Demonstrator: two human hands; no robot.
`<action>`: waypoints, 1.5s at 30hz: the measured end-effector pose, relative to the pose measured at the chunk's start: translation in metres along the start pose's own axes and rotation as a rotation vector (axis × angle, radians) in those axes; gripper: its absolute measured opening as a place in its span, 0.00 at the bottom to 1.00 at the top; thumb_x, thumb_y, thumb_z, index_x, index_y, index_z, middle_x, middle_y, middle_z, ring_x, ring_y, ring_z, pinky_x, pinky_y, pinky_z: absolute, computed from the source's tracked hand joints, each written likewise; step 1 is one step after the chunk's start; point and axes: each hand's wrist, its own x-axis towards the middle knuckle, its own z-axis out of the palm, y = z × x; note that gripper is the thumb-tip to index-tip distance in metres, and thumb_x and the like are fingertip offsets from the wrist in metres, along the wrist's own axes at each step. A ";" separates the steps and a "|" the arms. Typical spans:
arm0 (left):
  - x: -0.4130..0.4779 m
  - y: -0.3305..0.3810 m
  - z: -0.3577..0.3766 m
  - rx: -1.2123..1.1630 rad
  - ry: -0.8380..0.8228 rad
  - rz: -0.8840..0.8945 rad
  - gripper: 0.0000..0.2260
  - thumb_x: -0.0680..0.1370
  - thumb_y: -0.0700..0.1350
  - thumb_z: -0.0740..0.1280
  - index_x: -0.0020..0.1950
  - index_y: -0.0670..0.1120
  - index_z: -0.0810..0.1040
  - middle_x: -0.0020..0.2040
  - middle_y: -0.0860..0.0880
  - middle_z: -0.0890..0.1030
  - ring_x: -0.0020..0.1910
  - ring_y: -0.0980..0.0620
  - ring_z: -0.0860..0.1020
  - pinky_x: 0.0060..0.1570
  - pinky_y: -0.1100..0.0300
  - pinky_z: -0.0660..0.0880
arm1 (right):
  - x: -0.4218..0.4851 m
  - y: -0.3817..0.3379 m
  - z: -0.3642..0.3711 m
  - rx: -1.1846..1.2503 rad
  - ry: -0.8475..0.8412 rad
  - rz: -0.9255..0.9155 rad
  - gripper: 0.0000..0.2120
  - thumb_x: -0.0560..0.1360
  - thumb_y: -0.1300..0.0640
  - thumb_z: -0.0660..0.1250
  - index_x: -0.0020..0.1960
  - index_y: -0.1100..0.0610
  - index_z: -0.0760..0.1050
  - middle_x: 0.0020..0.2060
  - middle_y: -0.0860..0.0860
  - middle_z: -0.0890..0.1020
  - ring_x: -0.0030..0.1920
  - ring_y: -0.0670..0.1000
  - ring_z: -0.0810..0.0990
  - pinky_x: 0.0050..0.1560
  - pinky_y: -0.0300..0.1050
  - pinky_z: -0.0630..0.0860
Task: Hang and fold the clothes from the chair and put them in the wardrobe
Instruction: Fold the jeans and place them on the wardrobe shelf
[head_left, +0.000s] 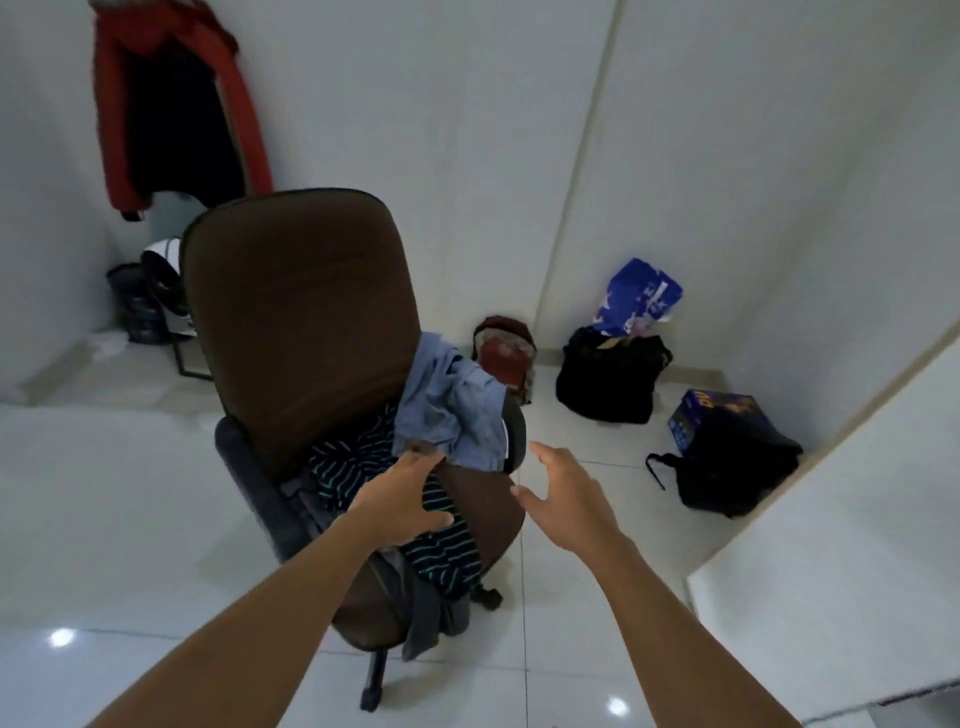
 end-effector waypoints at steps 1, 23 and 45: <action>0.011 -0.005 0.002 -0.006 -0.002 -0.031 0.41 0.74 0.64 0.69 0.80 0.58 0.51 0.80 0.52 0.56 0.75 0.47 0.65 0.66 0.48 0.71 | 0.018 0.005 0.002 0.005 -0.023 -0.017 0.32 0.77 0.42 0.66 0.77 0.47 0.61 0.69 0.49 0.71 0.68 0.54 0.72 0.69 0.61 0.68; 0.204 -0.037 0.062 -0.320 0.030 -0.575 0.38 0.74 0.59 0.72 0.79 0.52 0.60 0.75 0.50 0.65 0.71 0.49 0.69 0.68 0.52 0.71 | 0.293 0.133 0.096 0.071 -0.508 -0.093 0.31 0.78 0.44 0.68 0.77 0.48 0.61 0.74 0.51 0.66 0.71 0.57 0.70 0.68 0.61 0.69; 0.390 -0.234 0.189 -0.390 0.104 -0.727 0.25 0.80 0.48 0.68 0.76 0.52 0.66 0.78 0.44 0.57 0.76 0.41 0.60 0.70 0.50 0.67 | 0.366 0.210 0.316 0.100 -0.506 0.238 0.36 0.78 0.47 0.67 0.79 0.40 0.51 0.77 0.48 0.55 0.76 0.56 0.62 0.70 0.59 0.70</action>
